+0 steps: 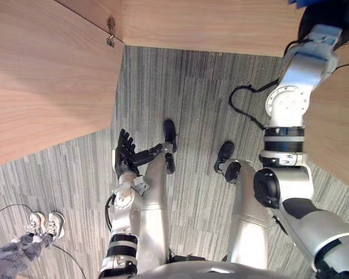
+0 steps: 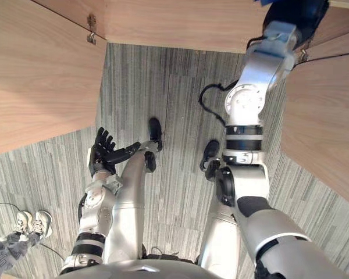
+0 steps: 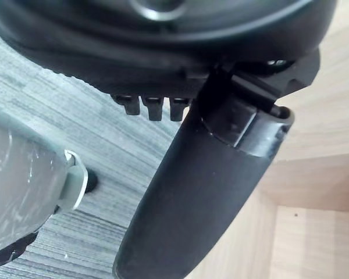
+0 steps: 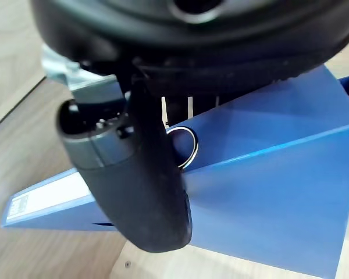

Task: Walk over to the cabinet, pick up the folder, carry it to the office cabinet, place the folder inside the office cabinet, then close the office cabinet door

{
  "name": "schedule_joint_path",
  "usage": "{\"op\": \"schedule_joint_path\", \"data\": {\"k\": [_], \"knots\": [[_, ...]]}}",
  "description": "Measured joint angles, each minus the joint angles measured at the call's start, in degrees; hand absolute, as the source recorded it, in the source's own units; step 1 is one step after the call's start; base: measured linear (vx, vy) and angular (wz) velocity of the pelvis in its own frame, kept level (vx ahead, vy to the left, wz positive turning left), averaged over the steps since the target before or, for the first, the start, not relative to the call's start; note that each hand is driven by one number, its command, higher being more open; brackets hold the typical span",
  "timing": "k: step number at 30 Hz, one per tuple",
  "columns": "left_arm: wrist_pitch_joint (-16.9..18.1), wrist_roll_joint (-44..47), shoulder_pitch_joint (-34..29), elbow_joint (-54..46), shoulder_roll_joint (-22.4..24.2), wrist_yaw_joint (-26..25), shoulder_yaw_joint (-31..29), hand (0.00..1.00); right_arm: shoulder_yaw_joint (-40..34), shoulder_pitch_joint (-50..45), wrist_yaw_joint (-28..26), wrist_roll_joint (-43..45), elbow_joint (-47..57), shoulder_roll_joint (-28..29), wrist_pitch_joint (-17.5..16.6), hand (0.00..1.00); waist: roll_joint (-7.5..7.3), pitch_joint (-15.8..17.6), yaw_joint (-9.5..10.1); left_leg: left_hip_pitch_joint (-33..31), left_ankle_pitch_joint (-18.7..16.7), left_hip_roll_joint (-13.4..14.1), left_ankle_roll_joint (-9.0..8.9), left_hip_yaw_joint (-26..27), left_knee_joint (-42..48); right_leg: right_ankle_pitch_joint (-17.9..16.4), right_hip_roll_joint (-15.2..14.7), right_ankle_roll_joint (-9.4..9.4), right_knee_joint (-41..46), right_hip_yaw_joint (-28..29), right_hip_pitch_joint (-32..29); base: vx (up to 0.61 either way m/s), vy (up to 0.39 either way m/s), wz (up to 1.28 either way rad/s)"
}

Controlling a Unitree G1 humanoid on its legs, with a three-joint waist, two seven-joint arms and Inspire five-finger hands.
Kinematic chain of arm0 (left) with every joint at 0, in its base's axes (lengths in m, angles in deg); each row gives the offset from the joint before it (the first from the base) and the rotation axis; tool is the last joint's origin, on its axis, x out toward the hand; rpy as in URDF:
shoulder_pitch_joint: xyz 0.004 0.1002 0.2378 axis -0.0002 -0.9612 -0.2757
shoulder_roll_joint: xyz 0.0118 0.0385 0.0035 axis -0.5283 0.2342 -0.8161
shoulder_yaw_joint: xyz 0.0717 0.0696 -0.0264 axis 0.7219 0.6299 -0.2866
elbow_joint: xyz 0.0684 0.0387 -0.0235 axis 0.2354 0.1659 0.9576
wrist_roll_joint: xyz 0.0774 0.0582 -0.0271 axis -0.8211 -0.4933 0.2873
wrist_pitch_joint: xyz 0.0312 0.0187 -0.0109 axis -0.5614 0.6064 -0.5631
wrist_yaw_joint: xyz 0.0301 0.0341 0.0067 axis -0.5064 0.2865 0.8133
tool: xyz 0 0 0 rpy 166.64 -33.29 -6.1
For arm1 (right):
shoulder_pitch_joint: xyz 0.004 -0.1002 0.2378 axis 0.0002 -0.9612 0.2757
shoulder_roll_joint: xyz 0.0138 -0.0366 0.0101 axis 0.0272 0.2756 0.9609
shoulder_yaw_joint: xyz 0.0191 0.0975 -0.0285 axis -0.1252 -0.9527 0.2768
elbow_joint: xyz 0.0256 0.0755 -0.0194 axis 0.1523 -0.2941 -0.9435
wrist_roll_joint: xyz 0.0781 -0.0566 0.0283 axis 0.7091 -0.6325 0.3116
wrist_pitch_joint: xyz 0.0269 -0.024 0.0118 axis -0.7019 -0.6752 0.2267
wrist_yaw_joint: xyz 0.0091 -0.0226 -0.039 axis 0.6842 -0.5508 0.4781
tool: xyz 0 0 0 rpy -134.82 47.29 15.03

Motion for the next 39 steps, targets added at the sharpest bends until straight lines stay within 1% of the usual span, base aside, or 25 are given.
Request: {"op": "schedule_joint_path", "data": {"k": [1,6,8,9,13,15,18,21,24,27,29,31,32,33,34,35,36,38,39], "knots": [[0.03,0.14,-0.15,0.00,-0.16,0.14,0.00,1.00,0.00,0.51,0.00,0.00,-0.41,-1.10,0.24,1.00,0.00,0.00,0.01,0.02,0.29,-0.05,-0.17,-0.19,-0.52,0.00,-0.01,0.00,-0.01,-0.24,0.01,-0.01,-0.015,0.11],[0.42,0.91,-1.00,-0.01,-0.67,1.25,0.00,1.00,0.20,3.22,-0.03,-0.01,-3.19,-4.89,1.63,1.00,-0.01,0.00,-0.09,0.03,1.44,-0.10,-0.52,-0.44,-2.37,0.02,-0.06,-0.07,-0.83,-1.10,-0.07,-0.01,-0.013,0.07],[0.43,0.98,-1.31,0.00,-0.83,1.37,0.00,1.00,0.39,4.88,-0.11,-0.01,-5.43,-6.73,2.18,1.00,-0.01,0.00,-0.09,0.02,2.13,-0.18,-0.63,-0.48,-3.64,0.27,-0.10,-0.51,-1.57,-1.55,-0.13,-0.02,-0.011,0.09],[0.43,1.00,-1.48,0.00,-1.20,1.52,0.01,1.00,0.49,6.59,-0.14,0.00,-7.35,-8.37,3.16,1.00,-0.01,0.00,-0.12,-0.03,2.80,-0.22,-0.62,-0.58,-4.76,0.52,-0.10,-0.93,-2.06,-2.02,-0.15,-0.01,-0.011,0.11],[0.46,1.09,-1.65,0.01,-2.21,1.94,0.01,1.00,3.01,8.57,-0.30,-0.05,-9.54,-11.18,5.08,1.00,-0.02,0.00,-0.12,-0.01,3.99,-0.37,-0.67,-0.71,-6.02,0.58,-0.30,-1.02,-2.30,-2.89,-0.20,0.00,-0.013,0.12],[0.48,1.60,-1.60,0.01,-2.59,1.98,0.01,1.00,4.31,9.69,-0.33,-0.06,-10.52,-11.11,5.23,1.00,-0.06,-0.02,-0.28,0.05,4.32,-0.32,-0.76,-0.78,-6.60,0.58,-0.26,-1.03,-2.51,-3.17,-0.21,0.00,-0.008,0.05],[0.17,2.05,-0.31,0.01,-2.88,1.75,0.06,1.00,7.09,11.95,-0.39,-0.14,-11.65,-10.45,5.46,1.00,-0.07,-0.02,-1.08,0.11,4.78,-0.17,-0.79,-0.64,-7.50,0.74,0.04,-1.30,-3.25,-3.28,-0.23,0.00,0.001,0.01],[0.19,2.22,0.42,-0.48,-2.93,2.32,0.04,1.00,7.23,13.74,-0.41,-0.14,-12.92,-10.37,5.78,1.00,-0.12,-0.05,-1.30,0.36,5.52,-0.23,-0.83,-0.62,-8.70,1.00,0.12,-1.70,-3.88,-3.50,-0.23,-0.01,0.002,0.03],[0.17,3.24,-0.02,-0.57,-2.96,2.47,-0.27,1.00,7.05,14.21,-1.06,-0.26,-14.08,-10.80,7.05,1.00,-0.12,-0.05,-1.29,0.54,5.73,-0.09,-1.04,-0.62,-9.14,1.10,0.32,-1.87,-4.08,-3.54,-0.22,0.00,0.000,0.00],[0.13,3.26,-0.77,-1.81,-3.02,2.73,-0.30,1.00,8.88,14.22,-1.62,-0.91,-15.50,-12.95,9.02,1.00,-0.12,-0.05,-1.41,0.74,6.07,-0.02,-1.03,-0.58,-9.69,1.30,0.43,-2.19,-4.34,-3.61,-0.21,0.00,0.000,0.00],[0.13,3.26,-1.32,-2.55,-3.13,3.38,-0.31,1.00,11.51,14.23,-2.82,-4.38,-16.70,-15.51,11.43,1.00,-0.12,-0.05,-1.57,1.10,6.33,0.11,-1.01,-0.36,-10.18,1.63,0.57,-2.55,-4.84,-3.60,-0.03,-0.01,0.017,-0.07],[0.12,3.25,-1.33,-2.53,-3.63,3.80,-0.28,1.00,15.83,14.34,-4.81,-9.69,-18.02,-18.76,14.71,1.00,-0.13,-0.04,-1.90,1.71,6.66,0.57,-0.93,-0.24,-10.86,2.34,1.14,-2.67,-5.97,-3.68,0.63,-0.01,0.022,-0.12],[0.12,3.24,-1.33,-2.51,-3.77,3.81,-0.20,1.00,16.90,14.38,-5.44,-10.86,-18.24,-19.60,15.60,1.00,-0.17,-0.02,-2.03,1.94,6.72,0.65,-0.88,-0.14,-11.09,2.52,1.17,-2.76,-6.27,-3.75,0.92,-0.01,0.027,-0.14],[0.05,3.24,-1.33,-2.42,-4.51,3.85,0.46,1.00,19.81,14.76,-6.48,-12.42,-18.60,-21.60,17.41,1.00,-0.43,0.08,-2.26,2.72,6.83,0.82,-0.71,0.47,-11.69,2.98,1.18,-2.73,-6.89,-3.72,1.50,-0.01,0.039,-0.12],[0.03,3.22,-1.33,-2.36,-4.99,4.01,0.80,1.00,21.10,15.12,-7.25,-14.11,-19.08,-22.49,18.42,1.00,-0.50,0.12,-2.55,3.13,6.83,0.96,-0.68,0.82,-11.87,3.22,1.21,-2.69,-7.38,-3.71,1.87,0.00,0.039,-0.12],[0.03,3.21,-1.33,-2.30,-5.21,4.21,0.84,1.00,21.97,15.29,-7.75,-15.02,-19.29,-23.01,18.92,1.00,-0.50,0.12,-2.79,3.34,6.85,1.01,-0.58,1.07,-11.99,3.37,1.22,-2.61,-7.69,-3.71,2.15,0.00,0.064,-0.08],[0.04,3.21,-1.26,-2.29,-5.80,4.70,1.01,1.00,24.05,15.51,-9.19,-17.70,-19.41,-24.97,20.17,1.00,-0.73,0.14,-3.22,3.74,6.74,1.06,-0.21,1.57,-12.13,3.71,1.21,-2.28,-8.29,-3.62,2.71,0.00,0.048,-0.07],[0.04,3.21,-1.19,-2.03,-7.22,4.97,1.93,1.00,26.46,15.55,-10.89,-20.80,-19.45,-27.50,20.71,1.00,-1.44,-0.08,-3.36,3.96,6.63,1.22,0.39,2.60,-12.28,4.15,1.19,-2.05,-9.03,-3.36,2.90,0.01,0.063,-0.09],[0.03,3.21,-1.12,-1.88,-7.61,5.11,2.21,1.00,27.34,15.70,-11.39,-21.05,-19.45,-28.33,20.79,1.00,-1.48,-0.07,-3.44,4.00,6.63,1.29,0.50,2.88,-12.30,4.29,1.20,-1.93,-9.32,-3.37,3.08,0.02,0.094,-0.07]]}}
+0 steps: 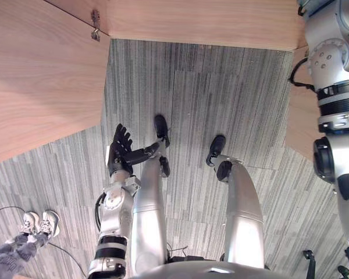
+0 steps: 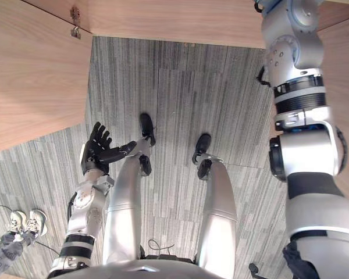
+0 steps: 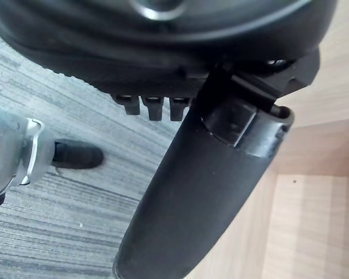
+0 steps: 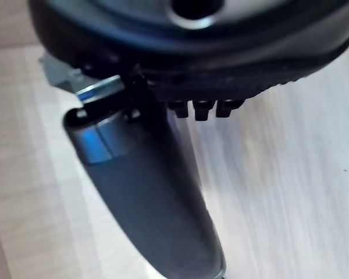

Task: Walk over to the cabinet, pick up the folder, carry it to the office cabinet, place the folder inside the office cabinet, then close the office cabinet door

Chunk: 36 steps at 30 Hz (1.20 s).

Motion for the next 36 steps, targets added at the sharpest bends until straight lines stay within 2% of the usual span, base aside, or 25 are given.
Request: {"op": "schedule_joint_path", "data": {"k": [3,8,12,17,20,25,27,32,36], "knots": [[-0.02,0.01,0.15,0.76,-1.24,1.04,0.48,1.00,4.57,1.72,-2.68,-2.00,0.00,-3.45,0.87,1.00,-0.03,0.01,-0.92,0.19,0.09,0.11,0.85,1.06,-0.16,0.58,-0.07,0.36,-1.11,-0.08,0.64,0.02,0.080,-0.01],[-0.04,0.01,1.31,2.62,-3.57,2.20,0.86,1.00,12.31,2.26,-8.50,-8.99,1.38,-9.54,1.12,1.00,-0.25,-0.09,-1.01,0.94,-0.05,1.06,1.81,3.56,-0.11,0.72,0.02,0.47,-1.72,-0.18,1.64,0.02,0.059,-0.01],[-0.04,-0.01,3.72,4.07,-4.70,2.32,0.85,1.00,17.18,2.26,-10.43,-13.73,2.45,-12.11,1.12,1.00,-0.27,-0.09,-1.13,0.94,-0.10,1.30,1.88,3.77,-0.10,0.98,0.29,0.52,-2.10,-0.09,1.64,0.02,0.055,-0.05],[-0.06,-0.05,7.19,5.92,-5.43,2.31,0.84,1.00,20.10,1.73,-10.84,-25.43,4.76,-14.05,1.11,1.00,-0.35,-0.04,-1.11,0.89,-0.32,1.70,2.21,4.26,0.00,1.44,0.77,0.65,-2.75,0.33,1.57,0.02,0.052,-0.07],[-0.15,-0.07,9.72,7.41,-6.00,1.95,0.78,1.00,20.17,0.30,-10.64,-33.02,7.93,-15.24,0.96,1.00,-0.45,0.02,-1.26,0.74,-0.54,1.87,2.39,4.34,0.29,1.44,0.92,0.65,-2.85,0.36,1.56,0.02,0.054,-0.03],[-0.14,-0.10,11.76,8.39,-5.99,1.81,0.73,1.00,18.75,-4.37,-9.91,-35.17,10.82,-15.54,0.46,1.00,-0.48,0.02,-1.16,0.51,-0.78,2.09,2.39,4.36,0.61,1.44,1.11,0.66,-2.86,0.40,1.43,0.01,0.043,-0.02],[-0.15,-0.11,11.70,8.47,-5.96,1.81,0.69,1.00,16.60,-6.84,-9.94,-33.87,11.37,-15.47,-0.23,1.00,-0.49,0.02,-1.10,0.28,-0.86,2.13,2.46,4.37,0.77,1.44,1.15,0.66,-2.84,0.44,1.25,0.01,0.045,-0.02],[-0.13,-0.13,10.25,8.38,-5.72,2.19,0.19,1.00,10.00,-13.12,-11.35,-23.79,14.61,-15.42,-1.06,1.00,-0.52,0.04,-1.00,0.16,-0.92,2.12,2.53,4.42,0.82,1.42,1.14,0.68,-2.76,0.52,1.04,0.01,0.048,0.00],[-0.08,-0.36,7.68,8.11,-4.87,2.19,-0.68,1.00,2.62,-19.61,-11.25,-21.85,18.67,-13.34,-1.27,1.00,-0.64,-0.03,-0.97,0.18,-1.14,2.11,2.74,4.52,1.06,1.40,1.13,0.71,-2.76,0.67,1.05,0.01,0.030,-0.01]]}}
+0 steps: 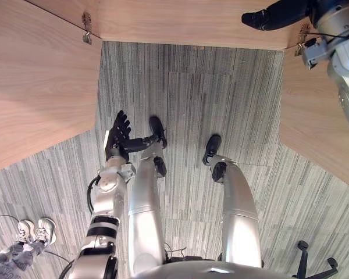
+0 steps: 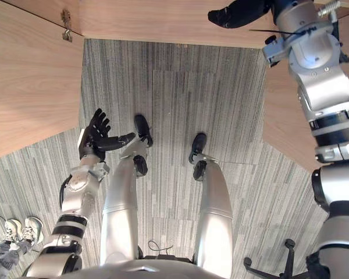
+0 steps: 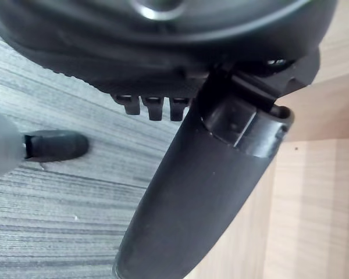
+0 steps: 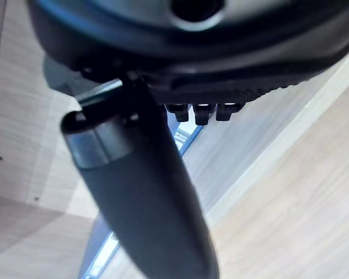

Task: Walk over to the cabinet, pick up the folder, carry it to the office cabinet, place the folder inside the office cabinet, then close the office cabinet door

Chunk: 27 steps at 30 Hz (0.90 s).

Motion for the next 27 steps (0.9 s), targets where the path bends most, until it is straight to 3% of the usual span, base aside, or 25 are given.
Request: {"op": "schedule_joint_path", "data": {"k": [1,2,10,20,27], "knots": [[0.00,-0.43,-0.67,-0.01,0.57,0.00,-0.43,1.00,-2.21,-1.77,0.53,-0.03,1.30,1.24,-0.07,1.00,0.00,0.00,-0.01,0.00,-0.11,0.00,0.04,0.09,0.11,0.00,-0.01,0.01,0.00,0.11,-0.01,0.01,0.042,-0.04],[-0.01,-0.89,-1.45,-0.01,1.83,-0.17,-1.17,1.00,-6.04,-4.56,1.84,-0.11,3.55,3.99,-0.33,0.00,-0.01,0.00,-0.02,0.00,-0.36,0.02,0.12,0.21,0.43,-0.03,-0.03,0.04,0.06,0.29,-0.01,0.01,0.052,-0.04],[-0.02,-3.17,-1.12,0.01,5.76,-1.76,-1.84,1.00,-18.28,-7.33,13.93,-7.50,8.56,18.55,-2.30,0.00,-0.04,0.00,-0.10,-0.01,-0.58,-0.14,0.15,0.14,0.68,-0.09,-0.16,0.16,0.37,0.67,-0.19,0.00,0.047,0.00],[-0.03,-3.14,-0.89,-0.03,6.41,-3.37,-1.88,1.00,-19.03,-2.87,20.56,-11.70,5.52,24.20,-1.41,0.00,-0.15,0.07,-0.15,-0.86,-0.27,-0.10,0.02,0.55,0.79,-0.09,-0.22,0.15,1.60,1.31,-1.92,0.00,0.020,-0.01],[0.00,-3.12,-0.89,-0.38,6.65,-3.93,-1.85,1.00,-18.69,-0.01,22.18,-18.51,2.43,24.21,0.90,0.00,-0.26,0.13,-0.08,-2.39,0.12,-0.12,0.09,0.10,1.05,-0.08,-0.30,0.14,2.08,1.07,-3.28,-0.01,0.024,0.01]]}}
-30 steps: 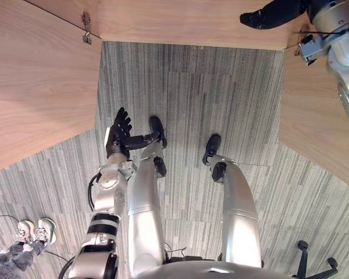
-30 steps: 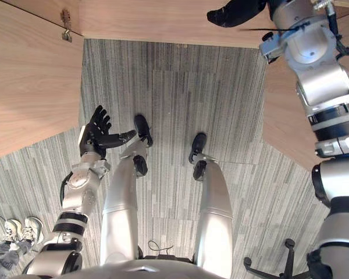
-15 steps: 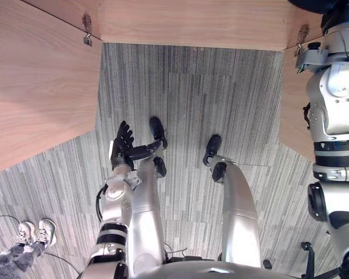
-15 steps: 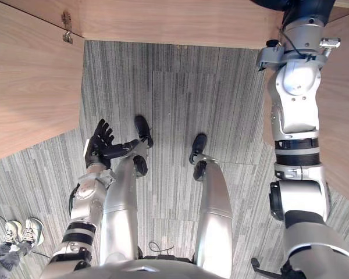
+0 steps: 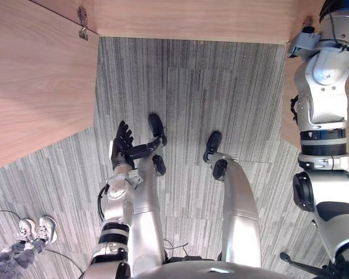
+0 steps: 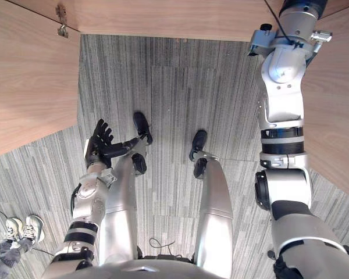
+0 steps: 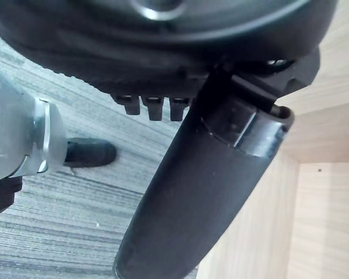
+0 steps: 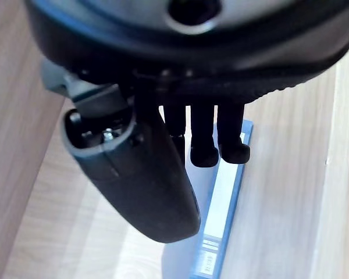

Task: Walk over to the cabinet, pick up the folder, carry it to the office cabinet, place the folder inside the office cabinet, then close the office cabinet door

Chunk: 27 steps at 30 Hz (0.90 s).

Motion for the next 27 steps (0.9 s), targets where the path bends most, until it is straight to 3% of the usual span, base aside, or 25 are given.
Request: {"op": "schedule_joint_path", "data": {"k": [13,22,27], "knots": [[0.05,-0.07,2.95,1.55,0.39,-2.67,0.46,1.00,10.21,13.35,1.55,-15.50,-14.87,-1.24,5.59,0.00,-0.76,0.44,-0.09,-2.31,0.71,-0.02,-0.25,-0.49,-0.63,0.04,0.04,-0.06,-0.25,-0.73,-2.01,0.00,0.014,0.01],[0.10,0.05,4.22,3.02,0.33,-4.93,1.06,1.00,12.07,24.22,1.69,-16.06,-20.54,-2.07,10.08,0.00,-0.84,0.48,0.06,-2.18,1.17,-0.95,-0.03,-0.23,-2.94,0.23,-0.76,-0.07,-2.11,-1.60,-1.62,0.01,0.040,0.05],[0.48,0.20,4.29,3.18,0.46,-5.28,1.01,1.00,13.78,25.02,1.75,-15.75,-22.17,-2.06,11.05,0.00,-0.84,0.48,0.01,-0.40,2.30,-1.37,-0.35,0.02,-5.70,0.77,-0.74,-0.16,-3.74,-1.97,-0.37,0.01,0.031,0.01]]}}
